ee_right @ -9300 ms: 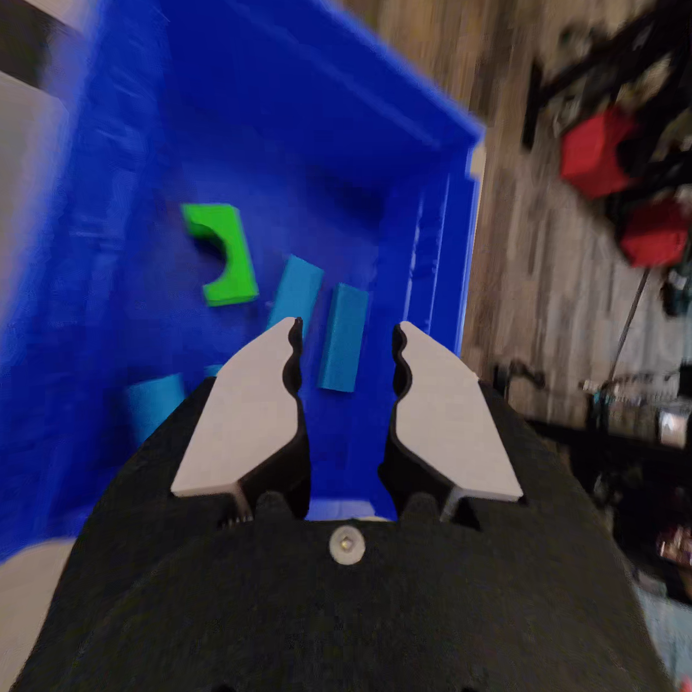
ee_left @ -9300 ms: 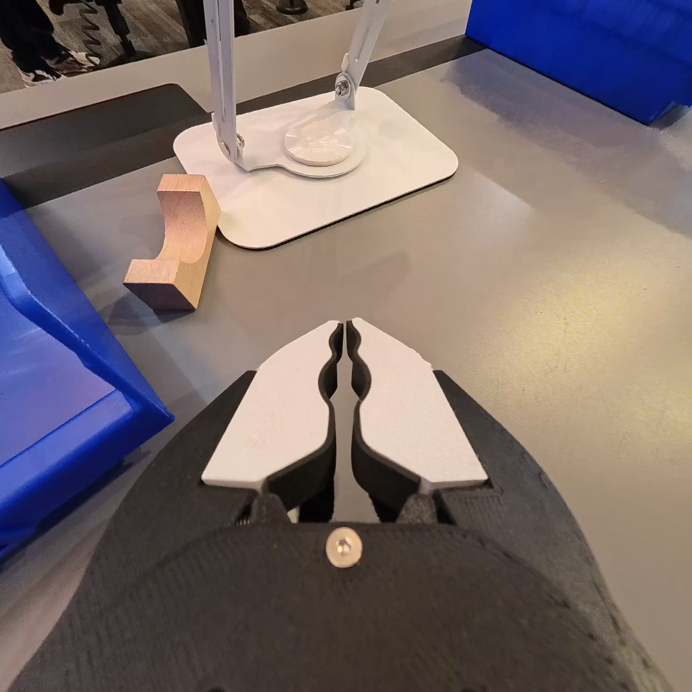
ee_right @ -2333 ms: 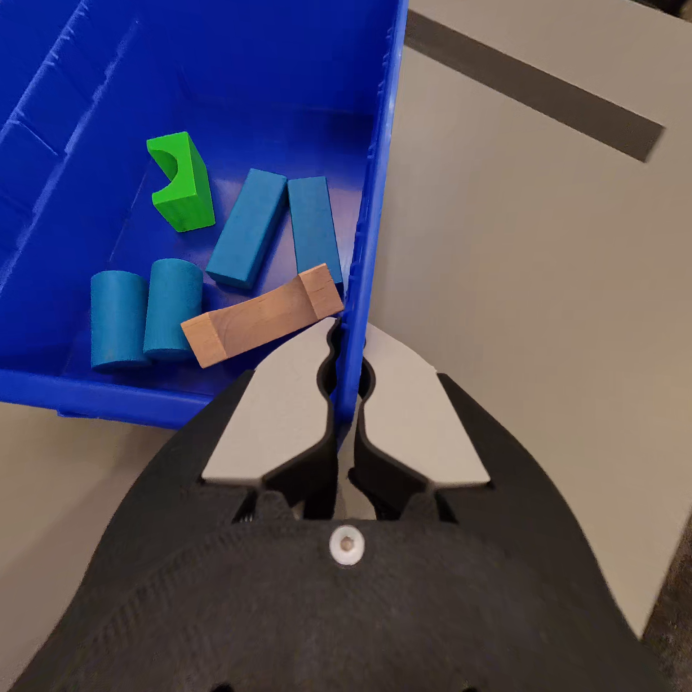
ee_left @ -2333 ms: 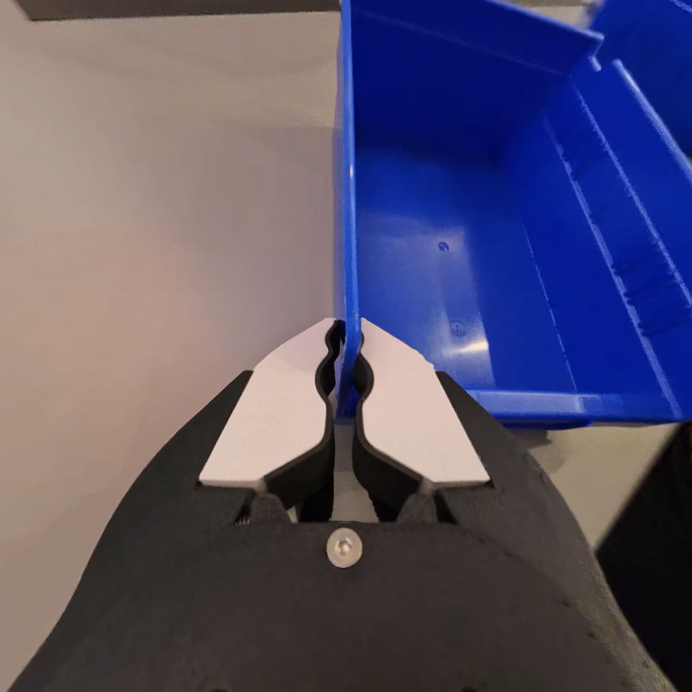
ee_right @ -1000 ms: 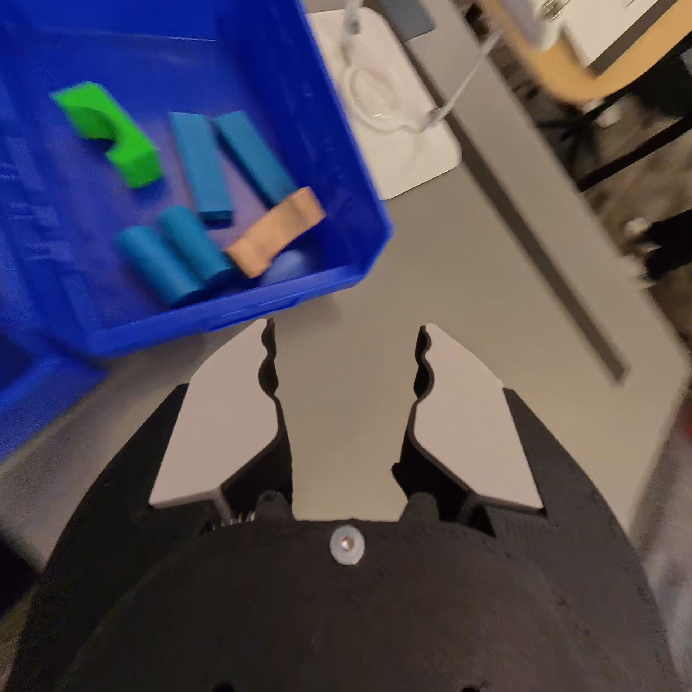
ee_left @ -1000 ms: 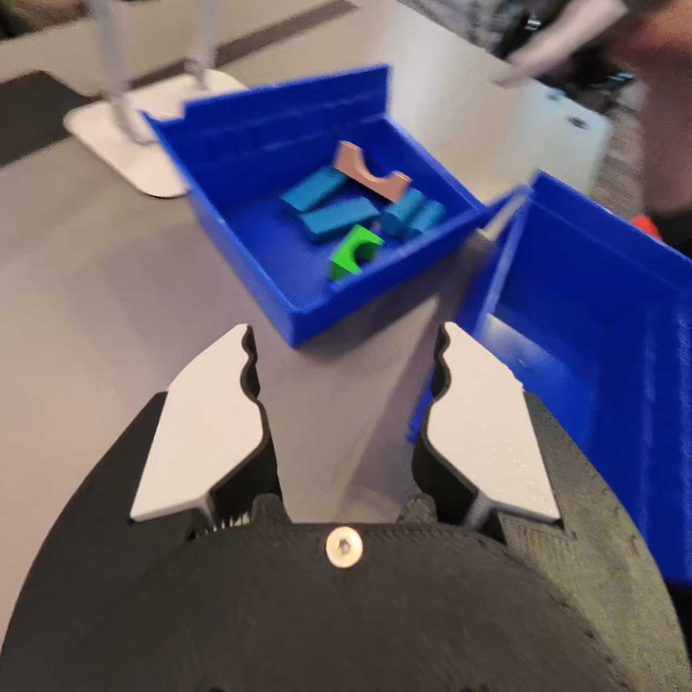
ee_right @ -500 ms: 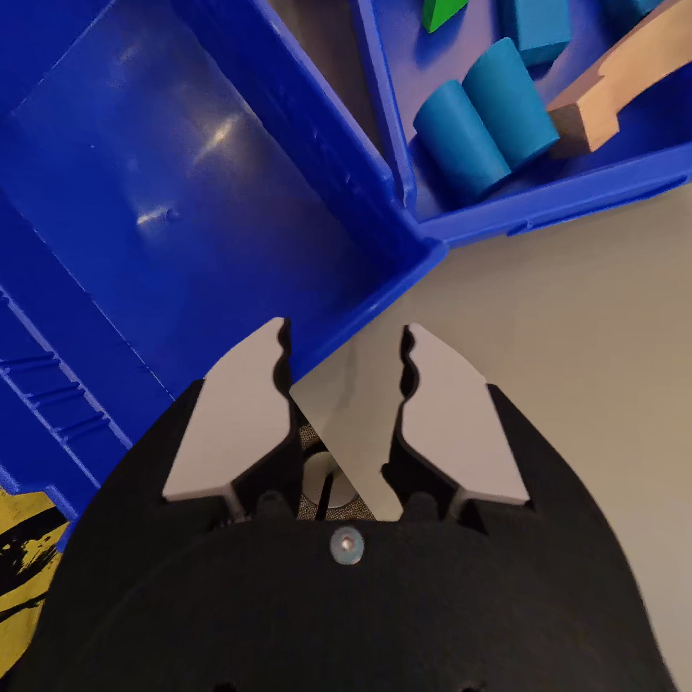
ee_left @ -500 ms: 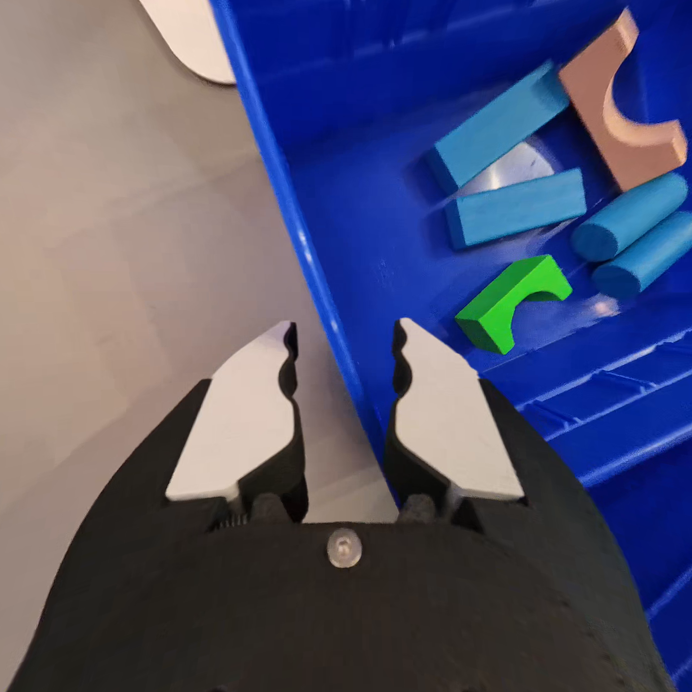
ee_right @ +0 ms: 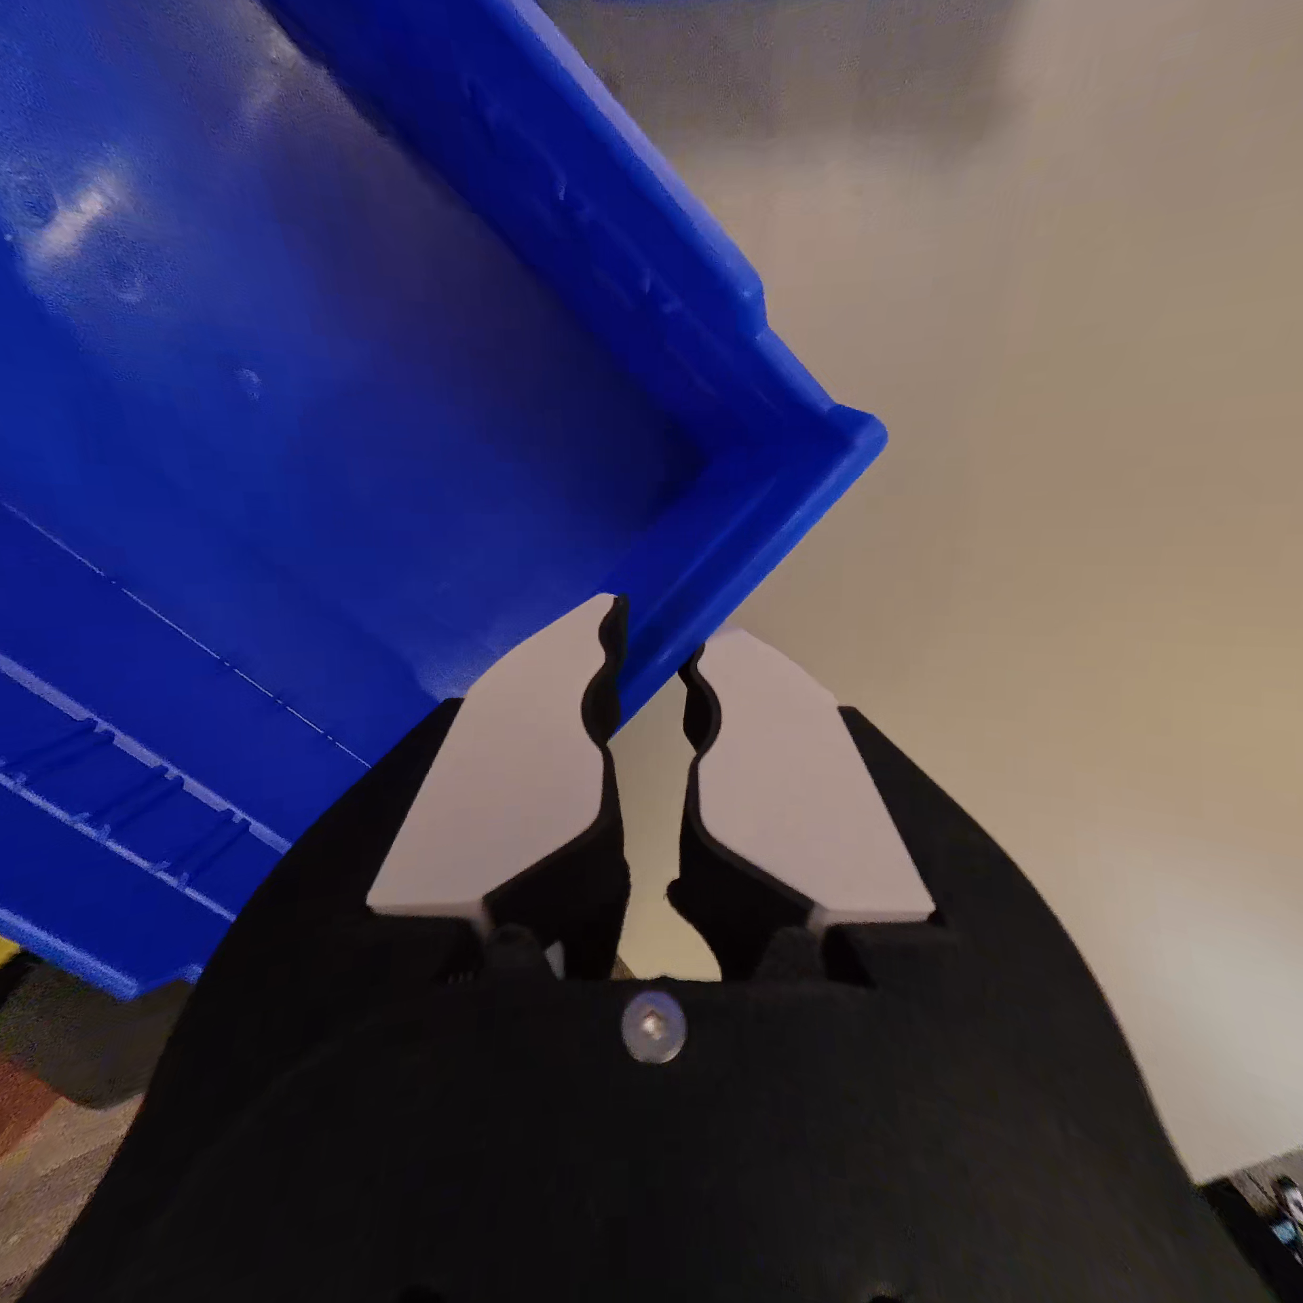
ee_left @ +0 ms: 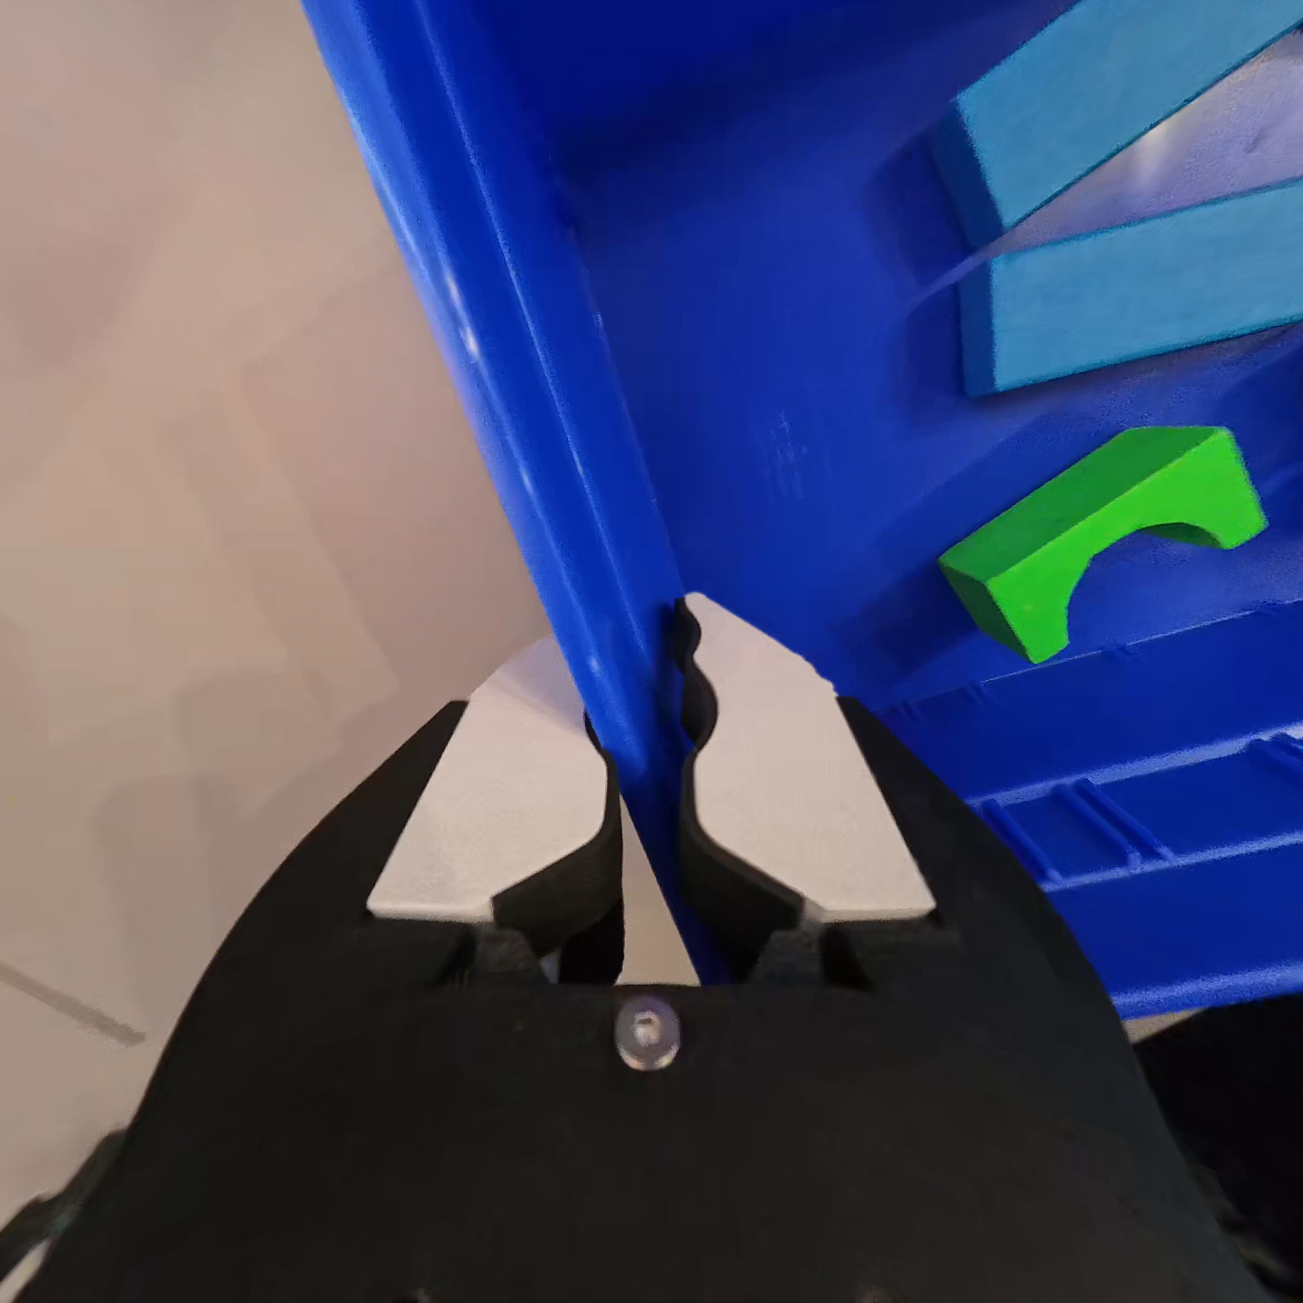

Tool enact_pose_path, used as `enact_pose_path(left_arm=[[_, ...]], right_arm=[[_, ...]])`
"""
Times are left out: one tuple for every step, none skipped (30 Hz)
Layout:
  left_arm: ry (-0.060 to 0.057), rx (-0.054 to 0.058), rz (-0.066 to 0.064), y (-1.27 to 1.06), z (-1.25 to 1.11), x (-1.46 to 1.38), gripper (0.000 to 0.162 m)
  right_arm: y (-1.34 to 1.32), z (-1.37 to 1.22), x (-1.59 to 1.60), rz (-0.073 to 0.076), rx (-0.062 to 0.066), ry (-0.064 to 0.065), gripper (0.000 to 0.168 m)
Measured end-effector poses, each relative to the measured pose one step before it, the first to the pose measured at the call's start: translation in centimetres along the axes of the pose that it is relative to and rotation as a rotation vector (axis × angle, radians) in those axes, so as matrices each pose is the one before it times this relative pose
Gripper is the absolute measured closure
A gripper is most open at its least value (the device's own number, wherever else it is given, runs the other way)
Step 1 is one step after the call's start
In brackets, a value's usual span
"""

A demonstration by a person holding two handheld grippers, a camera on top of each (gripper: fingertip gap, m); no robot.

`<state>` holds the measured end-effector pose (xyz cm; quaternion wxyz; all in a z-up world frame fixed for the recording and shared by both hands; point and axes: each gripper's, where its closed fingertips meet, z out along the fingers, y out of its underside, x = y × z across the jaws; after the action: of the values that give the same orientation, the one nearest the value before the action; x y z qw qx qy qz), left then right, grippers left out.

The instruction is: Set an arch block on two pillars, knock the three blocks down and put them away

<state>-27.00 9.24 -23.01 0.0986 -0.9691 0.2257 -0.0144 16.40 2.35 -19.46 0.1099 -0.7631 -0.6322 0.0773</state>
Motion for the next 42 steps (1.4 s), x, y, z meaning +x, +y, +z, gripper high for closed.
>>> enact_pose_path(left_arm=[[-0.0078,-0.0257,0.0249,0.626,-0.136,-0.901,0.148],[0.0221,-0.0219,0.0011,0.635,-0.147,-0.601,0.149],[0.0201,-0.0205,-0.002,0.601,-0.146,-0.614,0.15],[-0.0106,-0.0101,0.0259,0.432,-0.142,-0.872,0.15],[-0.0133,-0.0136,0.018,0.547,-0.044,-0.935,0.148],[0.0027,-0.0161,-0.0109,0.552,-0.048,-0.8,0.149],[-0.0045,-0.0114,-0.0034,0.365,-0.072,-0.842,0.148],[-0.0193,-0.0045,0.0185,0.241,-0.021,-0.955,0.147],[-0.0136,-0.0118,0.0065,0.329,0.076,-0.896,0.146],[-0.006,-0.0107,-0.0013,0.216,0.087,-0.823,0.145],[-0.0073,-0.0022,0.0058,0.092,0.079,-0.804,0.145],[-0.004,-0.0074,-0.0082,0.105,0.108,-0.788,0.144],[-0.0097,-0.0075,-0.0144,-0.001,0.047,-0.854,0.144],[-0.0198,-0.0117,0.0041,-0.012,0.045,-0.877,0.143],[-0.0157,-0.0081,0.0098,-0.097,0.066,-0.795,0.142],[-0.0098,-0.0084,0.0011,-0.159,0.101,-0.729,0.141],[-0.0109,-0.0044,0.004,-0.275,0.095,-0.699,0.14],[-0.0069,-0.0005,0.0071,-0.366,0.096,-0.582,0.14],[0.0004,-0.0056,-0.0032,-0.317,0.084,-0.496,0.138],[-0.0065,-0.0098,-0.0018,-0.341,0.064,-0.543,0.138],[-0.0229,-0.0045,0.0138,-0.492,0.055,-0.66,0.137],[-0.0198,-0.004,0.0175,-0.53,0.075,-0.611,0.136],[-0.0097,-0.0055,0.0132,-0.496,0.08,-0.51,0.136],[-0.0094,-0.0011,0.013,-0.564,0.073,-0.53,0.135],[-0.0111,-0.0024,0.0194,-0.552,0.098,-0.515,0.134],[-0.0111,-0.0049,0.0248,-0.488,0.065,-0.485,0.133],[-0.0122,-0.0099,0.021,-0.443,0.068,-0.53,0.132],[-0.0177,-0.0124,0.0189,-0.432,0.084,-0.592,0.131],[-0.024,-0.0093,0.0259,-0.469,0.078,-0.642,0.13],[-0.0222,-0.0102,0.0174,-0.432,0.091,-0.669,0.128],[-0.02,-0.0106,0.0148,-0.399,0.11,-0.653,0.128],[-0.0207,-0.0075,0.0166,-0.402,0.095,-0.649,0.128],[-0.0155,-0.0067,0.0116,-0.402,0.112,-0.601,0.126],[-0.0235,-0.0028,0.0145,-0.433,0.109,-0.666,0.123],[-0.0193,-0.0041,0.0097,-0.418,0.109,-0.616,0.121],[-0.0079,-0.0015,0.0089,-0.393,0.103,-0.471,0.123],[-0.0014,0.0016,0.007,-0.4,0.088,-0.4,0.123],[-0.0033,0.0022,0.0068,-0.406,0.083,-0.4,0.124],[-0.007,0.0035,0.0071,-0.413,0.081,-0.42,0.123],[-0.0036,0.0005,0.0052,-0.359,0.085,-0.386,0.123],[-0.0058,0.0004,0.0052,-0.337,0.09,-0.391,0.123],[-0.0078,0.0003,0.0009,-0.332,0.104,-0.443,0.122]], right_arm=[[0.586,-0.136,1.041,0.009,-0.0135,0.0032,0.154],[0.58,-0.131,1.155,0.0074,-0.017,0.0092,0.155],[0.565,-0.106,1.392,0.0027,-0.0197,0.0216,0.155],[0.544,-0.046,1.478,0.0079,-0.019,0.0165,0.154],[0.495,-0.014,1.479,0.0141,-0.018,0.006,0.154],[0.39,0.029,1.593,0.0022,-0.0179,0.0136,0.154],[0.282,0.078,1.641,-0.0132,-0.0153,0.0197,0.154],[0.296,0.121,1.581,0.0136,-0.0196,0.004,0.154],[0.257,0.123,1.677,0.0112,-0.0243,0.0094,0.154],[0.122,0.171,1.782,-0.009,-0.0224,0.0237,0.153],[-0.008,0.219,1.705,-0.008,-0.018,0.0202,0.153],[-0.022,0.247,1.583,0.0112,-0.0221,0.0092,0.153],[-0.073,0.24,1.601,-0.0038,-0.0246,0.0194,0.153],[-0.234,0.264,1.51,-0.023,-0.0177,0.0232,0.152],[-0.296,0.266,1.321,-0.003,-0.0142,0.01,0.152],[-0.298,0.273,1.298,-0.0051,-0.0212,0.0163,0.151],[-0.362,0.277,1.281,-0.026,-0.0206,0.0265,0.15],[-0.444,0.295,1.228,-0.0173,-0.0114,0.0205,0.15],[-0.397,0.314,1.249,-0.0001,-0.0136,0.0173,0.149],[-0.394,0.363,1.277,-0.0091,-0.0126,0.0227,0.148],[-0.47,0.37,1.222,-0.0099,-0.0035,0.0218,0.147],[-0.367,0.386,1.208,0.0098,-0.0081,0.0148,0.146],[-0.285,0.41,1.19,0.0092,-0.0161,0.0169,0.146],[-0.391,0.408,1.176,-0.0064,-0.0104,0.022,0.145],[-0.479,0.415,1.141,-0.0056,-0.0033,0.0211,0.144],[-0.518,0.412,1.088,-0.006,0.0002,0.0193,0.143],[-0.553,0.403,1.01,-0.0161,0.0028,0.0187,0.142],[-0.524,0.372,0.908,-0.0083,0.003,0.0124,0.141],[-0.45,0.358,0.86,0.0041,-0.0042,0.0073,0.14],[-0.446,0.366,0.858,-0.0051,-0.0065,0.014,0.14],[-0.434,0.357,0.806,-0.0064,-0.0086,0.0142,0.139],[-0.467,0.33,0.775,-0.005,-0.0067,0.0138,0.139],[-0.5,0.294,0.697,-0.0133,-0.0039,0.0133,0.138],[-0.587,0.263,0.653,-0.0099,0.006,0.0111,0.138],[-0.518,0.264,0.638,0.0042,0.0039,0.0066,0.138],[-0.447,0.297,0.644,0.0039,-0.0012,0.0099,0.137],[-0.442,0.295,0.636,0.0,-0.0015,0.0127,0.136],[-0.517,0.3,0.644,0.0033,0.0033,0.0149,0.135],[-0.507,0.296,0.609,0.0041,0.0038,0.0167,0.135],[-0.42,0.295,0.539,0.0029,-0.0019,0.0124,0.134],[-0.408,0.281,0.524,-0.0013,-0.0016,0.0146,0.134],[-0.426,0.306,0.543,0.0028,0.0014,0.0164,0.133]])
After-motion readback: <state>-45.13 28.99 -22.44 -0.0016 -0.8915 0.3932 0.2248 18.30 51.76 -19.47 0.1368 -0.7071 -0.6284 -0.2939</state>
